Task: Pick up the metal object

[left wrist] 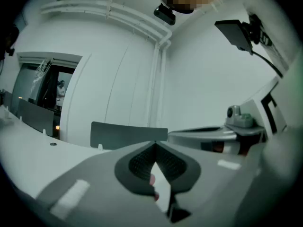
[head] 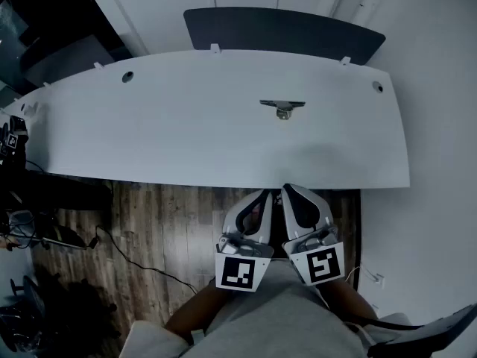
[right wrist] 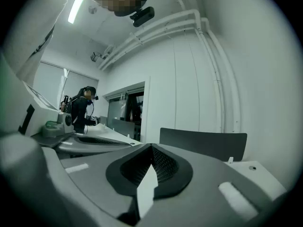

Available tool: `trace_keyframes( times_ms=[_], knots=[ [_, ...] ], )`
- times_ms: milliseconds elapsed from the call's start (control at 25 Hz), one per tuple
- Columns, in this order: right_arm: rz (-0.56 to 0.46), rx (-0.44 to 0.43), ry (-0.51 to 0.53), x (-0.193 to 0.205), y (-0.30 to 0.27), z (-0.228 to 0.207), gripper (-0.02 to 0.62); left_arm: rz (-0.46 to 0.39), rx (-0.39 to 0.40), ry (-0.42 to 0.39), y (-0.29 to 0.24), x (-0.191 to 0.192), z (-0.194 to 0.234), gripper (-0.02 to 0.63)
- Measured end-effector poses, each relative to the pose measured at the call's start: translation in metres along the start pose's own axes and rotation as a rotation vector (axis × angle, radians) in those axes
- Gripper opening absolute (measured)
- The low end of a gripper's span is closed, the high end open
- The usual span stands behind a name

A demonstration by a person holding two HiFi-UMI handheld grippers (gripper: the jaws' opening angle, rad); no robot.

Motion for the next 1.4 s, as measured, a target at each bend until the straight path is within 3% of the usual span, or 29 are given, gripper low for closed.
trace_keyframes(
  times_ms=[400,680,1080,1400],
  knots=[
    [0.002,-0.049,-0.034,0.005,-0.067,-0.137,0.0,0.066,-0.044,-0.013,-0.152,-0.007,-0.012,0.0],
    [0.027,-0.107,-0.072,0.025,-0.086,-0.199,0.001,0.157,-0.069,-0.013,-0.218,0.008,-0.033,0.0],
    [0.059,-0.172,-0.098,0.045,-0.112,-0.236,0.0,0.308,-0.127,-0.115,-0.257,0.029,-0.026,0.0],
    [0.106,-0.132,-0.093,0.061,-0.134,-0.248,0.0,0.371,-0.041,-0.251,-0.29,0.05,-0.011,0.0]
  ],
)
Point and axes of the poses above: the fingertips, and each gripper's own axes: y backward along the fingers, z to its left, x out of its underside, the point moved 8 cm from there along y, backward along the fingers, and after that the axes turned 6 degrees about -x, right-handed, at the moved point
